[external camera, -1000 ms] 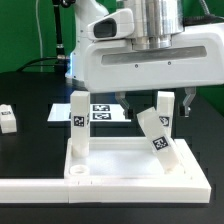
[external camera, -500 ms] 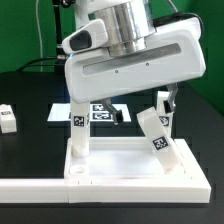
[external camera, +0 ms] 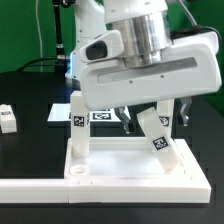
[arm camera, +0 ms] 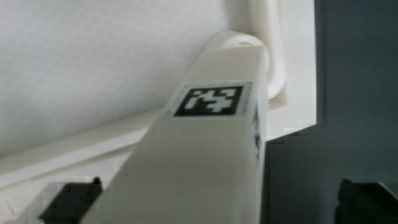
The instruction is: Assemble desk
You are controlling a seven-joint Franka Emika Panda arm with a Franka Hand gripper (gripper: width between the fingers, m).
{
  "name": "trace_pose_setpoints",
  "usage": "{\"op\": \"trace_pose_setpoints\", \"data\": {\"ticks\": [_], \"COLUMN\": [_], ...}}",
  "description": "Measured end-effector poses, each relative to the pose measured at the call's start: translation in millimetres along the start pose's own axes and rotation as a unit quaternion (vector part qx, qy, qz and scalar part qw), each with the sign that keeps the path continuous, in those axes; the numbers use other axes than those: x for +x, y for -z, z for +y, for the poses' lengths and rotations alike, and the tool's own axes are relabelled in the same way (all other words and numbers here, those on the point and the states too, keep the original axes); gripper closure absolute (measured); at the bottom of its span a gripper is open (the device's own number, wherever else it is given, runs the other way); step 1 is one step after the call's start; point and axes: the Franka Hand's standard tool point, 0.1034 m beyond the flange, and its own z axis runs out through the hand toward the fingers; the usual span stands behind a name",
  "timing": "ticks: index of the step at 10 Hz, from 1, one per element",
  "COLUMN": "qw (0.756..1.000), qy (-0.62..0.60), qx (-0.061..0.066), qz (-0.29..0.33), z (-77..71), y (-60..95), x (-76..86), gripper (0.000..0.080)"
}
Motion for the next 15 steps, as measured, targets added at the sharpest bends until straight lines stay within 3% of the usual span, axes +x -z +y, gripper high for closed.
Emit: {"op": "trace_pose_setpoints", "data": {"ticks": [2, 5, 8, 10, 12, 15], "qw": [1.000, 1.000, 1.000, 0.993, 0.974, 0.937], "qy": [-0.004, -0.004, -0.031, -0.116, -0.227, -0.348], "qx": [0.000, 0.000, 0.000, -0.001, -0.006, -0.017], "qz": [0.001, 0.003, 0.003, 0.004, 0.014, 0.022], "z": [3.8, 3.3, 4.6, 3.5, -9.2, -8.0], "y": [1.2, 2.2, 2.4, 1.2, -3.1, -3.5], "x": [1.5, 2.6, 3.1, 2.2, 0.7, 5.7], "gripper": [0.0150, 0.0496, 0.0511, 0.0511, 0.0511, 0.0509]}}
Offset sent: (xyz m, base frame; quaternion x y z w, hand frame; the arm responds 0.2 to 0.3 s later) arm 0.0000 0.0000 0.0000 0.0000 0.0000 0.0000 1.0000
